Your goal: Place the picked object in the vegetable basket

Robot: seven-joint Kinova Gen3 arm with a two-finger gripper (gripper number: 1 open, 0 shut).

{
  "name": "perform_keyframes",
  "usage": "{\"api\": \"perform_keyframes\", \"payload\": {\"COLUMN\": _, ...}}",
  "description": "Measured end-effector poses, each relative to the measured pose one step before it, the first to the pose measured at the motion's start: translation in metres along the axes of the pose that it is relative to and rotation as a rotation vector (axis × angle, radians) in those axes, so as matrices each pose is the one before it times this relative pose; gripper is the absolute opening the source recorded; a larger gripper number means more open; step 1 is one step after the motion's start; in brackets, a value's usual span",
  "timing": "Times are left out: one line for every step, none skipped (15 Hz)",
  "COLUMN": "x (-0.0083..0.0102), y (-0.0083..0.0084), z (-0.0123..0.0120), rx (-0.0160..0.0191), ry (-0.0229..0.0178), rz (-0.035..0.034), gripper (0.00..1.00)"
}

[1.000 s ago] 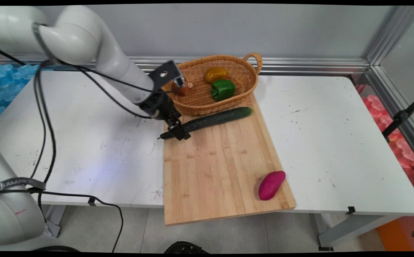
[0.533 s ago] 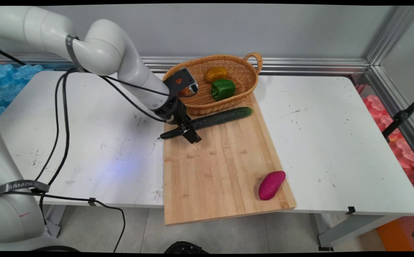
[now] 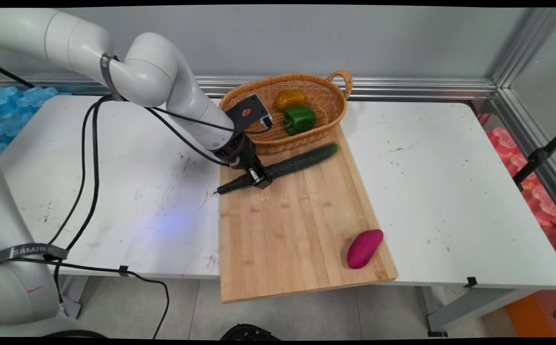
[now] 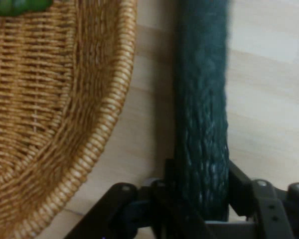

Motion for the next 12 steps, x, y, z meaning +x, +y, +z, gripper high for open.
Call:
{"api": "perform_keyframes", "payload": {"x": -0.00048, "y": 0.00004, "z": -0.0009, "rx": 0.00103, "ry": -0.0001, "rz": 0.00157, "gripper": 0.0}}
{"api": "perform_keyframes", "payload": {"x": -0.00029, "y": 0.00017, "z": -0.00166, "rx": 0.00142, "ry": -0.00014, "rz": 0.00343, "gripper": 0.0}}
{"api": "perform_keyframes", "payload": {"x": -0.00038, "y": 0.00005, "z": -0.00148, "rx": 0.00117, "ry": 0.00055, "rz": 0.00216, "gripper": 0.0}}
{"api": "perform_keyframes", "payload": {"x": -0.00053, "y": 0.00022, "z": -0.00306, "rx": 0.00128, "ry": 0.00153, "rz": 0.00328, "gripper": 0.0}}
{"api": "perform_keyframes", "payload": {"x": 0.00003, "y": 0.00028, "z": -0.00212, "rx": 0.00072, "ry": 0.00162, "rz": 0.00274, "gripper": 0.0}}
{"api": "perform_keyframes", "payload": {"x": -0.00065, "y": 0.00042, "z": -0.00413, "rx": 0.00036, "ry": 0.00218, "rz": 0.00293, "gripper": 0.0}}
{"api": "perform_keyframes", "payload": {"x": 0.00038, "y": 0.00061, "z": -0.00281, "rx": -0.00018, "ry": 0.00241, "rz": 0.00341, "gripper": 0.0}}
{"api": "perform_keyframes", "payload": {"x": 0.00243, "y": -0.00039, "z": -0.00367, "rx": -0.00155, "ry": 0.0033, "rz": 0.00467, "gripper": 0.0}}
{"api": "perform_keyframes", "payload": {"x": 0.00082, "y": 0.00091, "z": -0.00346, "rx": -0.00102, "ry": 0.00369, "rz": 0.00327, "gripper": 0.0}}
{"api": "perform_keyframes", "payload": {"x": 0.00141, "y": 0.00116, "z": -0.00583, "rx": -0.00126, "ry": 0.00502, "rz": 0.00495, "gripper": 0.0}}
{"api": "perform_keyframes", "payload": {"x": 0.00159, "y": 0.00134, "z": -0.00774, "rx": -0.00082, "ry": 0.00687, "rz": 0.00455, "gripper": 0.0}}
{"api": "perform_keyframes", "payload": {"x": 0.00259, "y": 0.00132, "z": -0.00844, "rx": -0.00052, "ry": 0.0068, "rz": 0.00508, "gripper": 0.0}}
